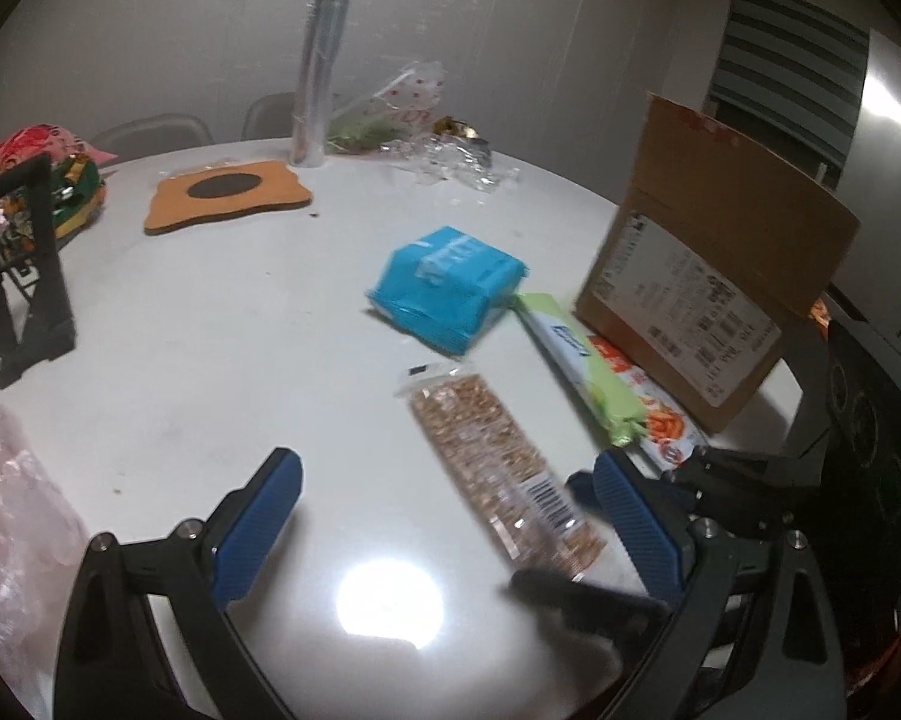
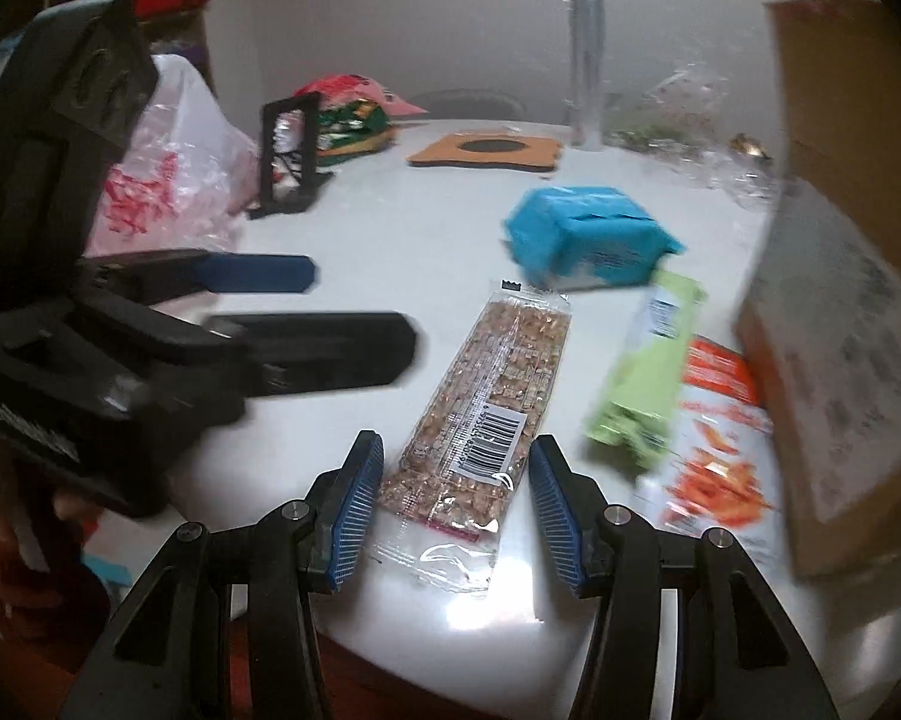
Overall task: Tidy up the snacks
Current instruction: 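Return both tools to the remaining snacks on the table, then grasp the seed bar with left tool while right tool grasps the green wafer stick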
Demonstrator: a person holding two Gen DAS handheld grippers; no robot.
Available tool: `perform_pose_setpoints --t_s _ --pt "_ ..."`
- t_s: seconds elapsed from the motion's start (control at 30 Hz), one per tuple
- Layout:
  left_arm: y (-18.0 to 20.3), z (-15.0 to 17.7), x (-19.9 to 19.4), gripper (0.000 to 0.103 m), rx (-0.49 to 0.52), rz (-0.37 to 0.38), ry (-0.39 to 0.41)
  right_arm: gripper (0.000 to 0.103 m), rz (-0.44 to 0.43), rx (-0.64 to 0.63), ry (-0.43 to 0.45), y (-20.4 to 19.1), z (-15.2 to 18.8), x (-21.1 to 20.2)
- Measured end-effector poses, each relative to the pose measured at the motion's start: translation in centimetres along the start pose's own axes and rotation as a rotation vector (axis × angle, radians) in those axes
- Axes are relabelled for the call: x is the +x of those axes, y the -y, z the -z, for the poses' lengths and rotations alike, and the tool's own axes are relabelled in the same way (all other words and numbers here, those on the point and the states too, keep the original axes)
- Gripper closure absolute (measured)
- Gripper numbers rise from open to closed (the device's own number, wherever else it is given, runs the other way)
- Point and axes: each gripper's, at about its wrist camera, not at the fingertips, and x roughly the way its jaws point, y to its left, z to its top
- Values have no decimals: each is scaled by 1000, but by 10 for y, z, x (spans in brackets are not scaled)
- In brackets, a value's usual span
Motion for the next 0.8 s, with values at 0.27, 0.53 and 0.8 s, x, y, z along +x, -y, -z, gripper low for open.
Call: perform_pose_setpoints --t_s 0.27,0.53,0.8 --pt "-27 -1 -4 6 -40 -69 -6 44 -148 -25 -8 -30 -17 20" --pt "-10 5 16 11 -17 -36 -51 44 -21 -36 26 -3 -11 -22" --pt "15 9 32 38 49 -74 -74 44 148 -34 19 20 2 -31"
